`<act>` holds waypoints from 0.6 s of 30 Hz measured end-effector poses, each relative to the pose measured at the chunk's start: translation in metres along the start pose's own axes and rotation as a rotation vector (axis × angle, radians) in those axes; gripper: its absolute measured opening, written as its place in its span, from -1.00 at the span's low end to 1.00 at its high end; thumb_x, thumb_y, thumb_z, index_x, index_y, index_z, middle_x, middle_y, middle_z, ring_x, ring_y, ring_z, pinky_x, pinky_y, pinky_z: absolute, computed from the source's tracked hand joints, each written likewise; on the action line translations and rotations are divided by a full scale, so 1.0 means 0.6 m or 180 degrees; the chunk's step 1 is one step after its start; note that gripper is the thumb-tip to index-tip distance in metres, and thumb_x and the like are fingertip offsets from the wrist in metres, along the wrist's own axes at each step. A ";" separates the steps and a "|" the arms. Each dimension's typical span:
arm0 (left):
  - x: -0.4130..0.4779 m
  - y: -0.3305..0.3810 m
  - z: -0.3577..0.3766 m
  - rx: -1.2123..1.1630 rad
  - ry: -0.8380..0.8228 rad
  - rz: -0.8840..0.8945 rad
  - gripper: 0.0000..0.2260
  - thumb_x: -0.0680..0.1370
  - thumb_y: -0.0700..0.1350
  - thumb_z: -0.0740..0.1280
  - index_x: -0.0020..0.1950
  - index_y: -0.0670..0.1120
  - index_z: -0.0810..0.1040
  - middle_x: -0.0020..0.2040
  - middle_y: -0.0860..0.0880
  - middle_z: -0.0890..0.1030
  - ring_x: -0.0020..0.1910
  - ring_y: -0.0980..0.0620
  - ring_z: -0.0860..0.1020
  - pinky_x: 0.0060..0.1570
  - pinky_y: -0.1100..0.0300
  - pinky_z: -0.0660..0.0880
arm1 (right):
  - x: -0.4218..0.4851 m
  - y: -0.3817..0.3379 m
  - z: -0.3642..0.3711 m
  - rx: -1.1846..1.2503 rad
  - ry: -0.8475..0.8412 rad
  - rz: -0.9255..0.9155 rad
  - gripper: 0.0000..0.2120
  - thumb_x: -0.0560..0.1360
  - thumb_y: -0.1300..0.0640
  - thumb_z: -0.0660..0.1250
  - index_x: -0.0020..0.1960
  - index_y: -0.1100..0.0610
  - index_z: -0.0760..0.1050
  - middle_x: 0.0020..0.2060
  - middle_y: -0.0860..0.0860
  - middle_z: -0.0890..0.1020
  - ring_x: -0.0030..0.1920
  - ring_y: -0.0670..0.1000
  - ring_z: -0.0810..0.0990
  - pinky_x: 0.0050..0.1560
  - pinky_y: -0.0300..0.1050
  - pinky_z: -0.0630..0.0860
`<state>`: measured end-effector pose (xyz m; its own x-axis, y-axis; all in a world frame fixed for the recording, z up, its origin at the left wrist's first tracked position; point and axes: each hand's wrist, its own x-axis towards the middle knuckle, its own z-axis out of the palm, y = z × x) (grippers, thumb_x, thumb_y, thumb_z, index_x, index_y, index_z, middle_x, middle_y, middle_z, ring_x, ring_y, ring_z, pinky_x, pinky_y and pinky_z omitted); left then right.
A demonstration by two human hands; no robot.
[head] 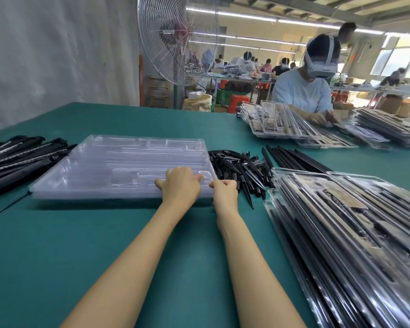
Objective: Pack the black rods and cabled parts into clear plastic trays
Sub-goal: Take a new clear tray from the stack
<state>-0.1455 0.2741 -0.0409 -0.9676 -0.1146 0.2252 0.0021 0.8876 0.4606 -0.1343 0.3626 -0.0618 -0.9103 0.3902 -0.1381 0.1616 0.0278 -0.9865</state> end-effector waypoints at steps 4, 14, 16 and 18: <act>0.004 0.006 -0.013 -0.0219 0.0082 -0.0085 -0.64 0.64 -0.01 0.11 -0.31 -0.12 0.35 -0.12 -0.11 0.49 0.07 -0.15 0.44 0.06 -0.04 0.23 | -0.001 0.003 -0.004 -0.0076 -0.0024 -0.0069 -0.88 0.47 0.20 0.22 0.00 0.13 0.35 0.14 0.14 0.46 -0.10 0.07 0.42 0.07 0.03 0.41; 0.016 -0.019 -0.029 -0.0706 -0.0120 0.0534 -0.76 0.56 0.02 0.29 -0.30 0.04 0.41 -0.25 0.09 0.49 -0.12 -0.01 0.44 0.04 0.02 0.35 | -0.010 0.007 0.004 -0.0461 0.0286 -0.0415 -0.86 0.51 0.08 0.24 -0.03 0.12 0.32 0.07 0.09 0.45 -0.17 0.02 0.37 -0.09 -0.11 0.27; 0.018 -0.030 -0.035 -0.0806 -0.0299 0.0801 -0.79 0.53 0.01 0.34 -0.29 0.05 0.45 -0.30 0.13 0.46 -0.18 0.01 0.46 -0.05 0.08 0.41 | -0.013 0.007 0.003 -0.0430 0.0309 -0.0468 -0.84 0.51 0.07 0.26 -0.04 0.13 0.33 0.06 0.10 0.47 -0.21 -0.02 0.35 -0.11 -0.13 0.25; 0.018 -0.036 -0.039 -0.0705 -0.0432 0.1073 -0.87 0.50 0.00 0.38 -0.23 0.05 0.52 -0.27 0.12 0.44 -0.22 0.06 0.44 -0.12 0.11 0.42 | -0.015 0.006 0.004 -0.0375 0.0319 -0.0496 -0.84 0.51 0.07 0.27 -0.04 0.13 0.34 0.06 0.10 0.49 -0.22 -0.05 0.37 -0.13 -0.14 0.25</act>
<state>-0.1503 0.2433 -0.0281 -0.9278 0.2386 0.2867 0.3641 0.7464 0.5571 -0.1262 0.3571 -0.0645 -0.8863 0.4622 0.0306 0.0706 0.2000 -0.9772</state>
